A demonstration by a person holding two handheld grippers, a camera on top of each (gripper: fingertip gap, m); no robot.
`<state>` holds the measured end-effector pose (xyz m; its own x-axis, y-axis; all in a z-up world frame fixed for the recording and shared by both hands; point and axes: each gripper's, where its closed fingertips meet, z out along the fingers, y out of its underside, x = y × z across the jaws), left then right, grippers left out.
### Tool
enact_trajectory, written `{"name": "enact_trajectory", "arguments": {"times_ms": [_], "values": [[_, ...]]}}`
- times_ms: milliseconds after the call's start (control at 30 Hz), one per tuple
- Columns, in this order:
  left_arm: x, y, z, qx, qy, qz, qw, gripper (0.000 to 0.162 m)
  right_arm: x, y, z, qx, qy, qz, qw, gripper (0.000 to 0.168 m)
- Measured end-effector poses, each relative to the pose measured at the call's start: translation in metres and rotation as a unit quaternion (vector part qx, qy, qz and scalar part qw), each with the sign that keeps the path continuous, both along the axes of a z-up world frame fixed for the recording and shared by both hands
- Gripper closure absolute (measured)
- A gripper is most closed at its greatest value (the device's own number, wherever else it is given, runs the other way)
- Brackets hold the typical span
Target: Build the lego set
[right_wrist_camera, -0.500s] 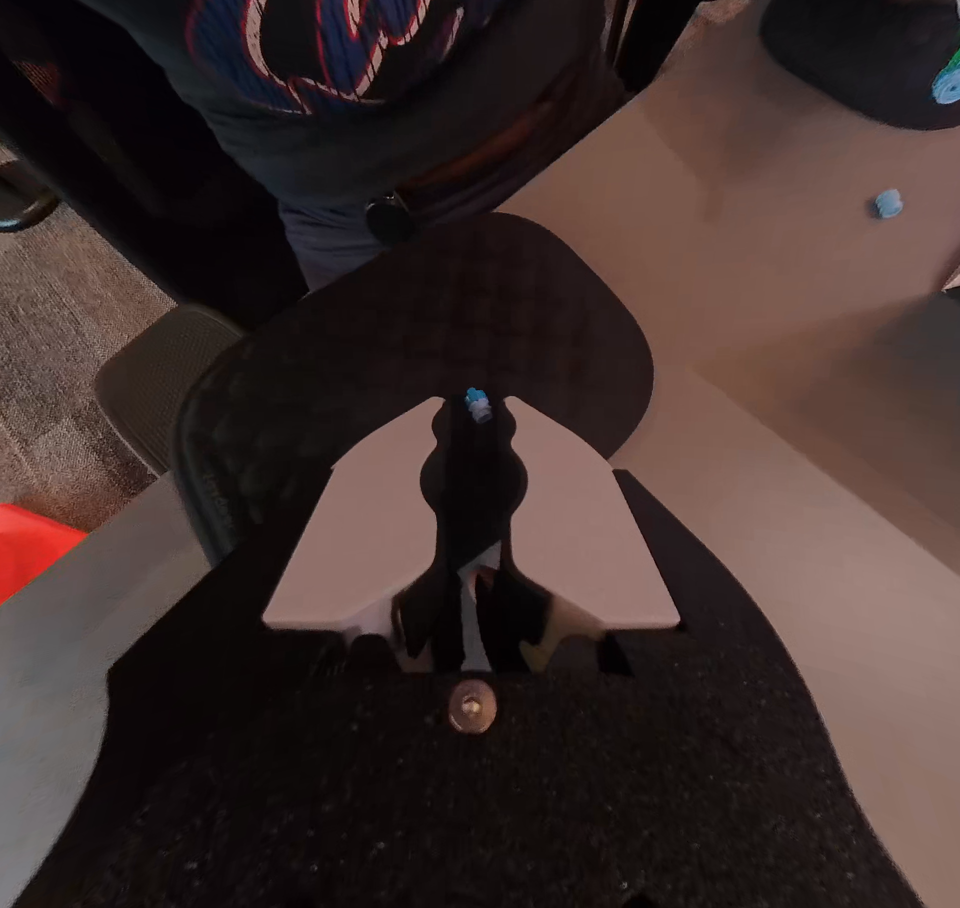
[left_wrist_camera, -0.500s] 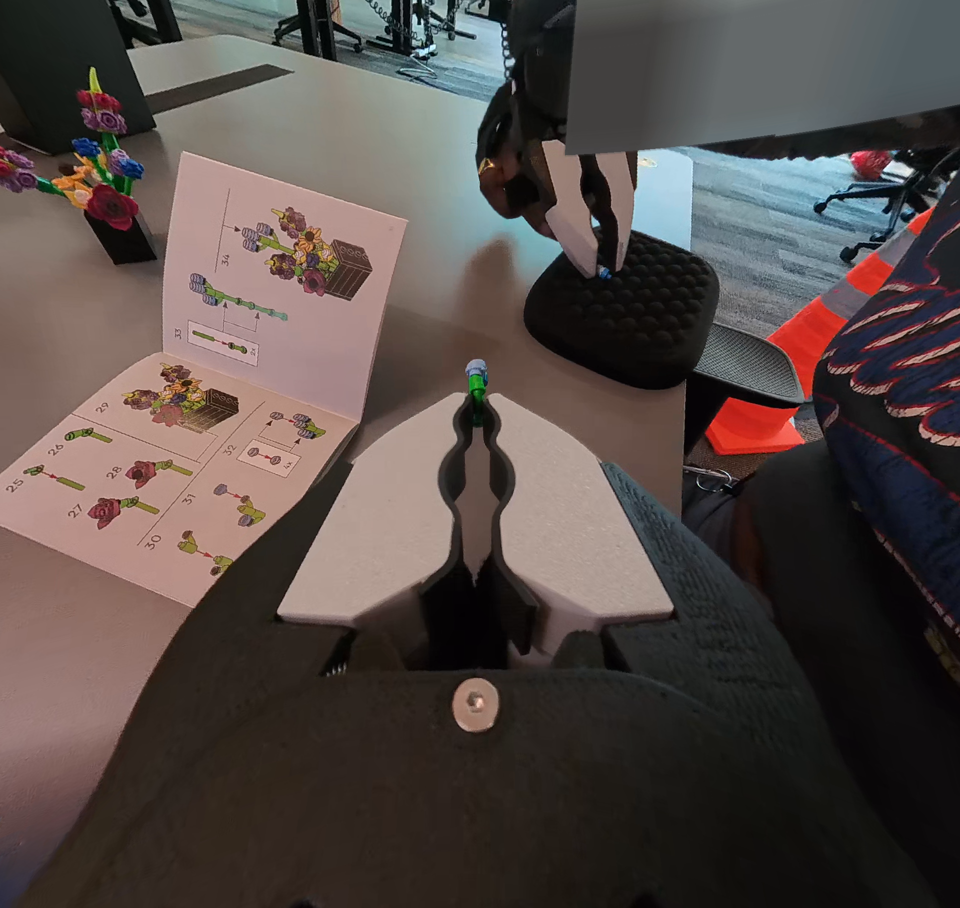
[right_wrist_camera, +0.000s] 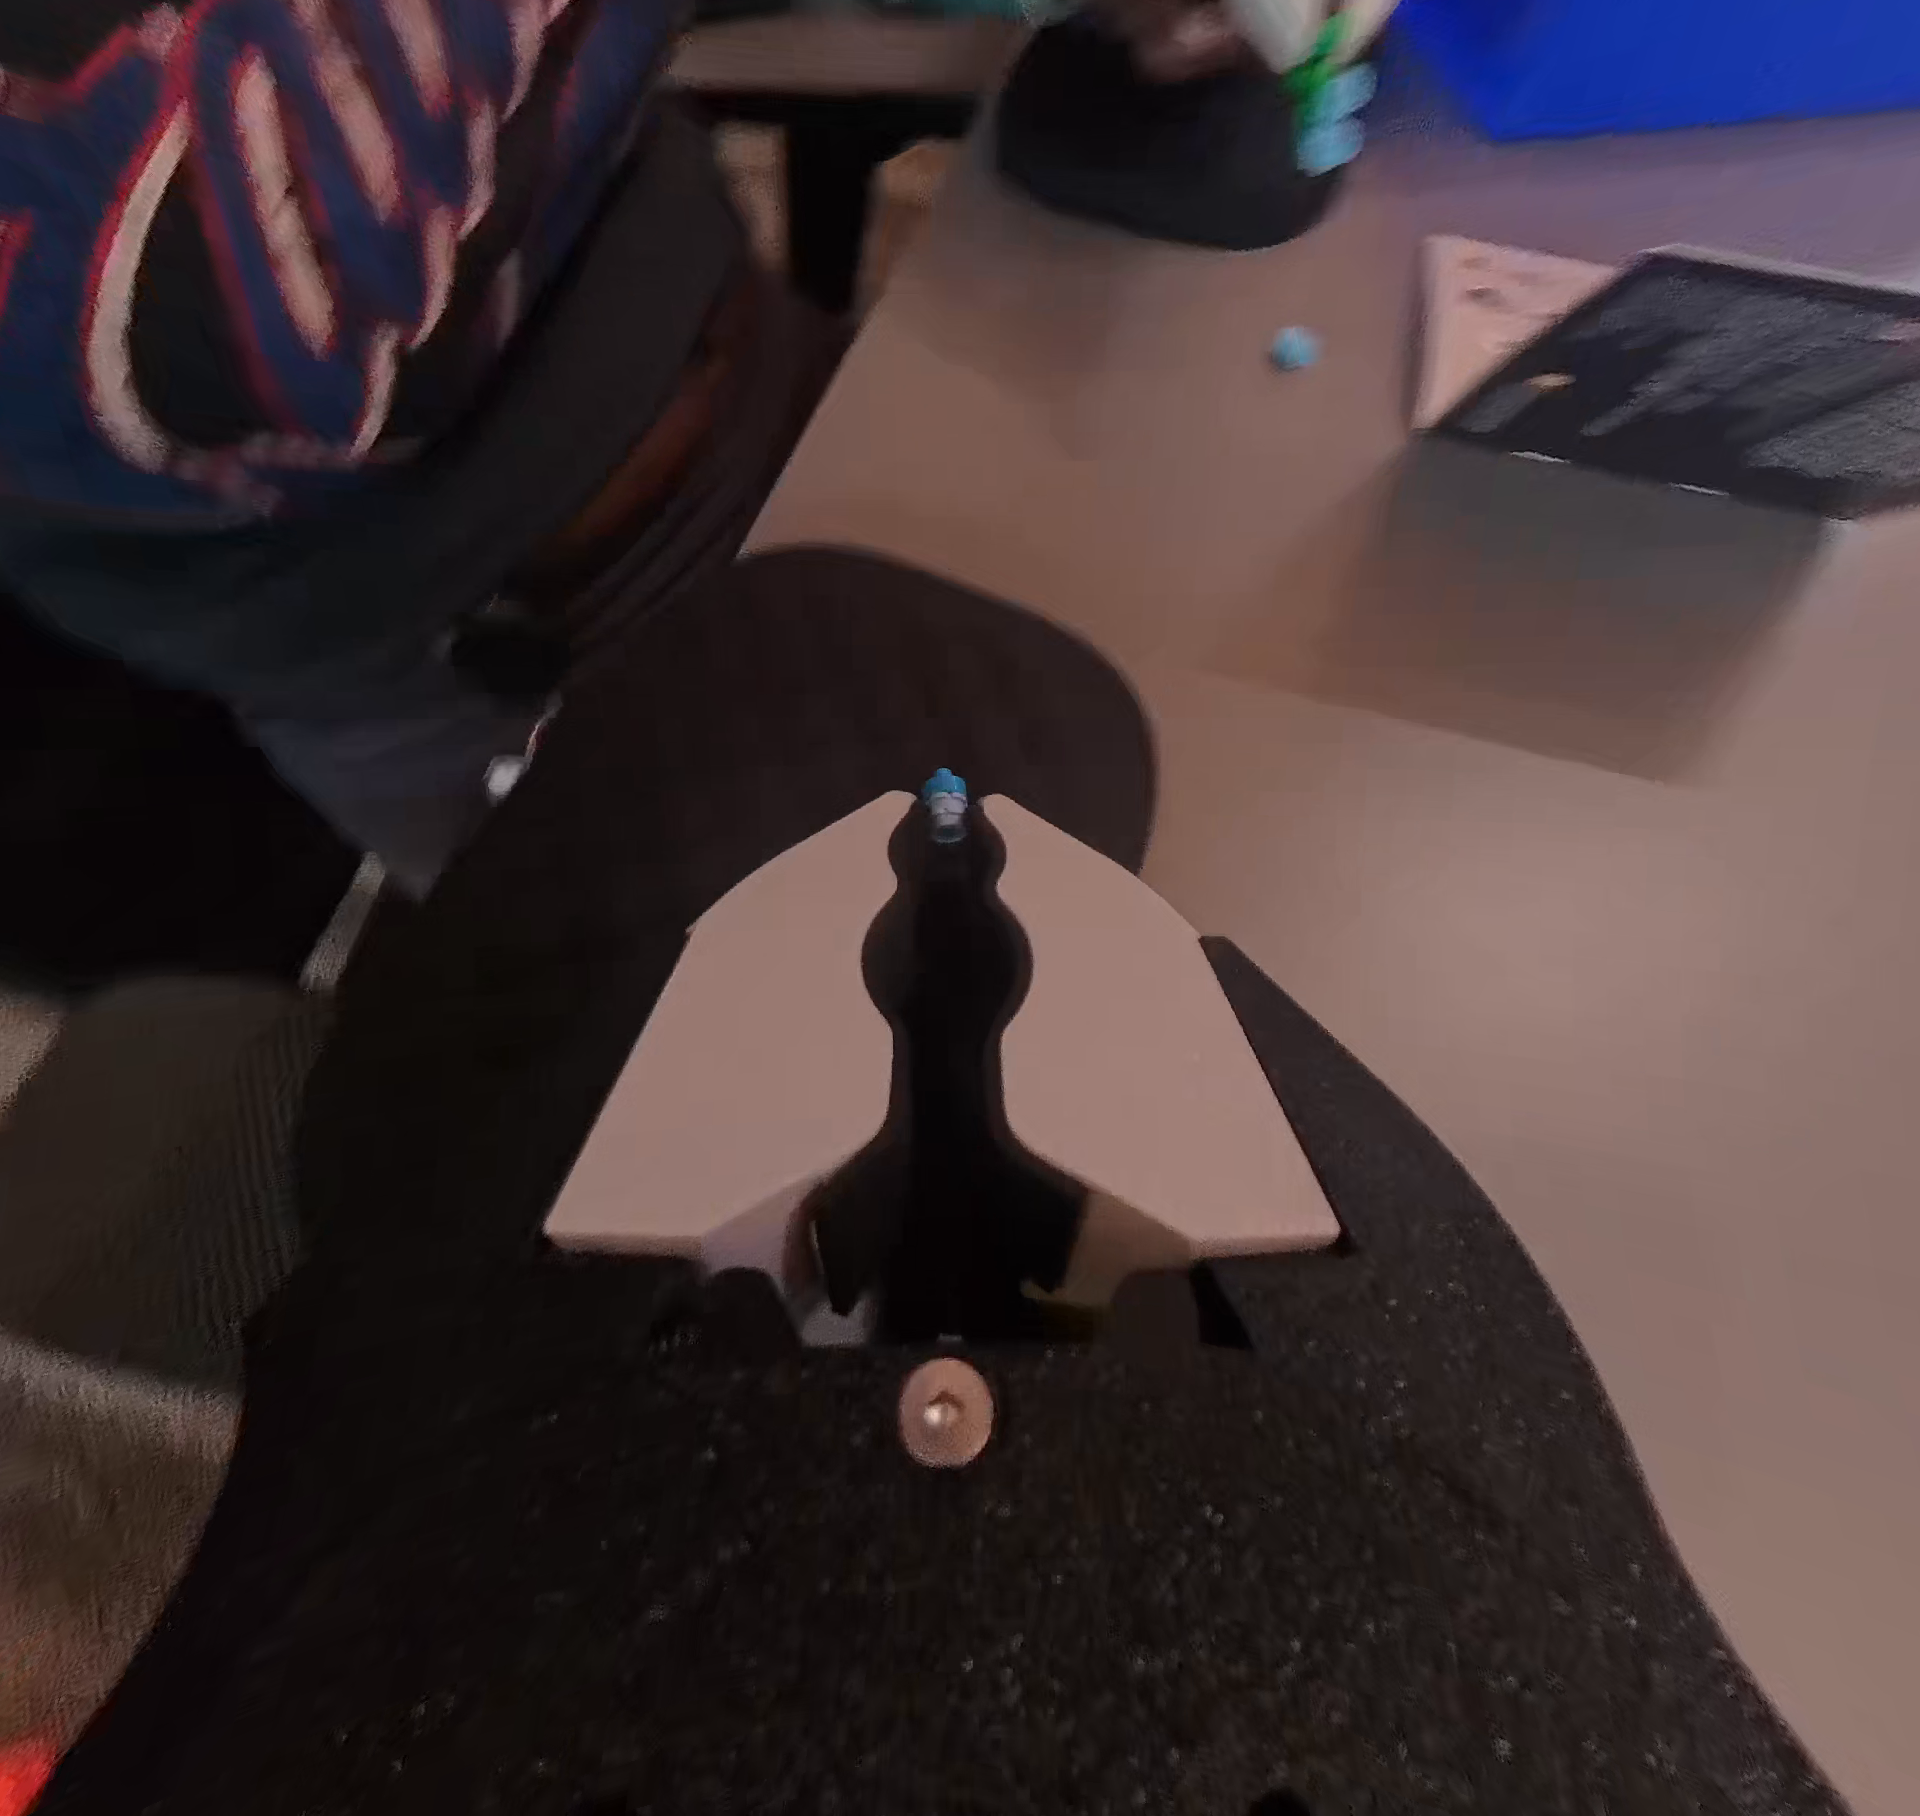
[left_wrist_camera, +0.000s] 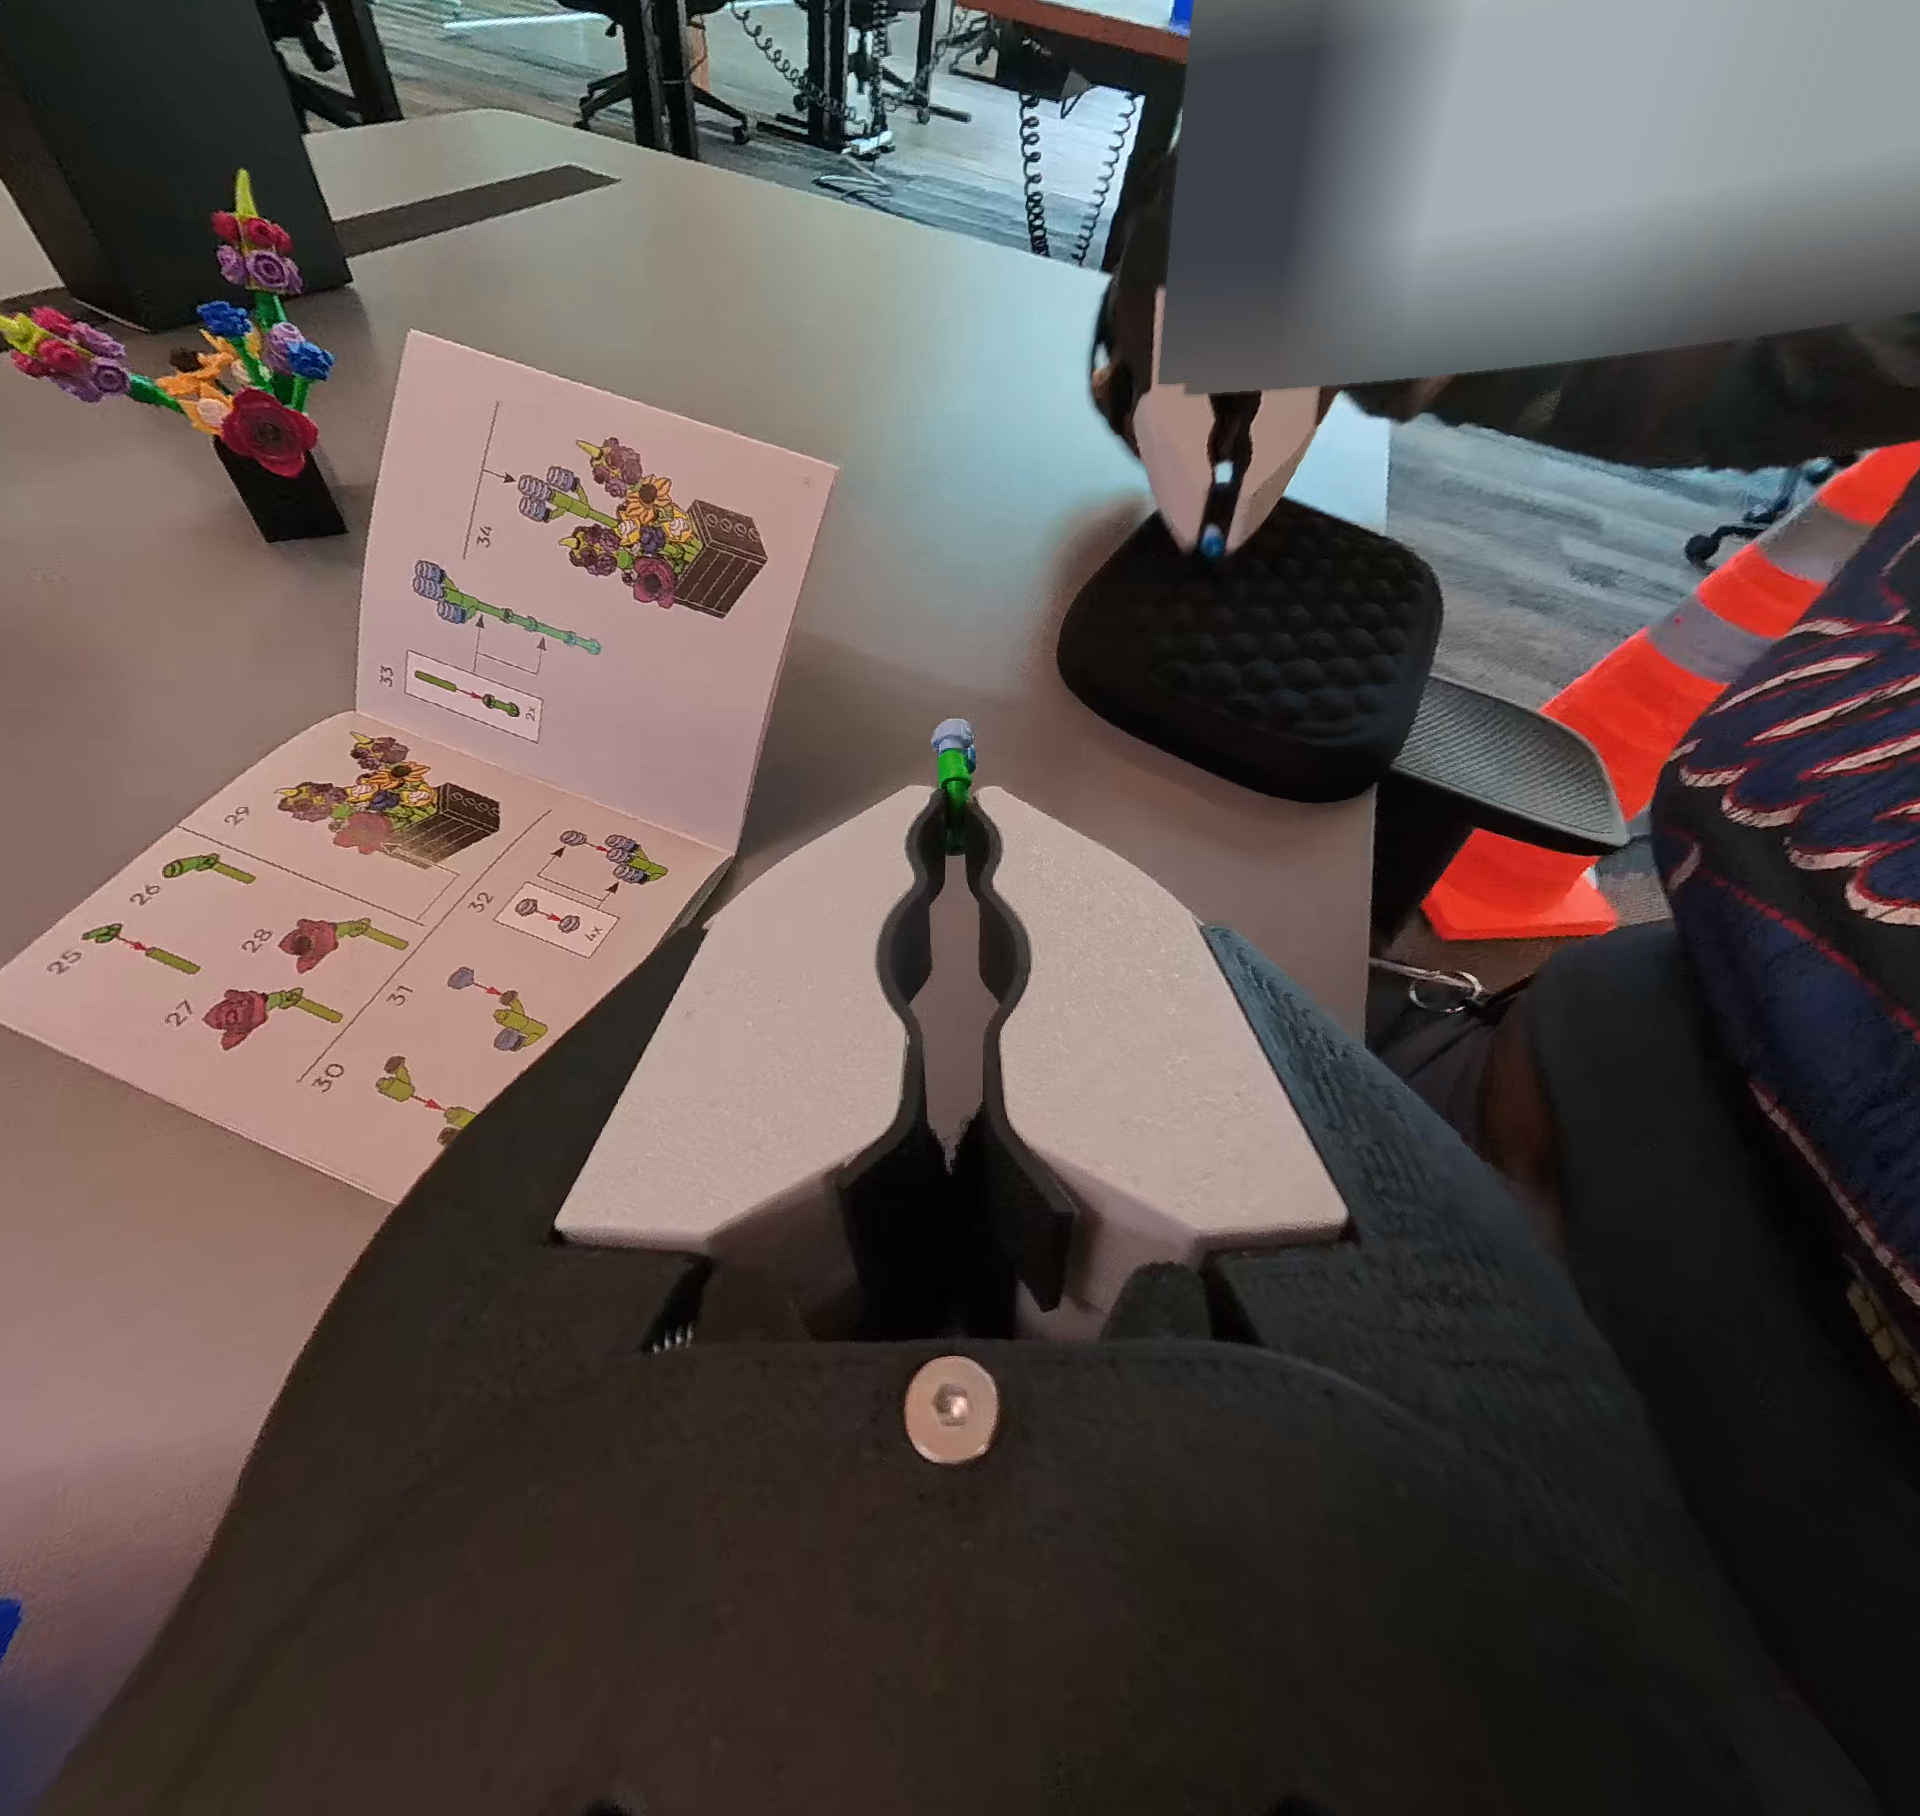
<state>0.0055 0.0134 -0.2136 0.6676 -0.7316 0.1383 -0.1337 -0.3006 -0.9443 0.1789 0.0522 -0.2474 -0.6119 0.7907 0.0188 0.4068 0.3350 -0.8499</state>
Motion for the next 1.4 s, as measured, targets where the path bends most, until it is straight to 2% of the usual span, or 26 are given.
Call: {"name": "enact_trajectory", "arguments": {"times_ms": [133, 233, 333, 467, 533, 633, 767, 933, 1133, 1333, 1400], "values": [[0.003, 0.002, -0.011, -0.02, 0.048, 0.009, 0.999, 0.159, -0.04, -0.006, 0.031, -0.022, 0.035, -0.149, 0.988, 0.16], [0.009, -0.003, -0.013, -0.031, 0.065, -0.018, 0.997, 0.159, -0.08, -0.024, 0.045, -0.052, 0.044, -0.191, 0.979, 0.161], [0.012, -0.011, -0.012, -0.027, 0.068, -0.046, 0.996, 0.159, -0.12, -0.038, 0.048, -0.055, 0.046, -0.188, 0.98, 0.161], [0.013, -0.018, -0.014, -0.021, 0.071, -0.07, 0.995, 0.159, -0.152, -0.05, 0.028, -0.019, 0.01, -0.16, 0.987, 0.161], [0.014, -0.021, -0.018, -0.022, 0.083, -0.081, 0.993, 0.159, -0.156, -0.052, 0.017, 0.01, 0.005, -0.142, 0.99, 0.161], [0.015, -0.024, -0.02, -0.026, 0.082, -0.094, 0.992, 0.159, -0.154, -0.056, 0.02, 0.047, 0.066, -0.103, 0.991, 0.161], [0.017, -0.027, -0.027, -0.045, 0.093, -0.108, 0.989, 0.159, -0.153, -0.056, 0.028, 0.085, 0.123, -0.119, 0.982, 0.161], [0.02, -0.031, -0.038, -0.05, 0.134, -0.122, 0.982, 0.159, -0.154, -0.06, 0.014, 0.135, 0.104, -0.11, 0.979, 0.161], [0.021, -0.033, -0.037, -0.036, 0.14, -0.123, 0.982, 0.159, -0.152, -0.063, 0.01, 0.097, 0.072, -0.093, 0.988, 0.161], [0.021, -0.034, -0.034, -0.024, 0.14, -0.12, 0.983, 0.159, -0.153, -0.065, 0.013, -0.003, 0.016, -0.096, 0.995, 0.161], [0.02, -0.034, -0.034, -0.021, 0.14, -0.118, 0.983, 0.159, -0.154, -0.065, 0.009, -0.006, 0.002, -0.098, 0.995, 0.161]]}}
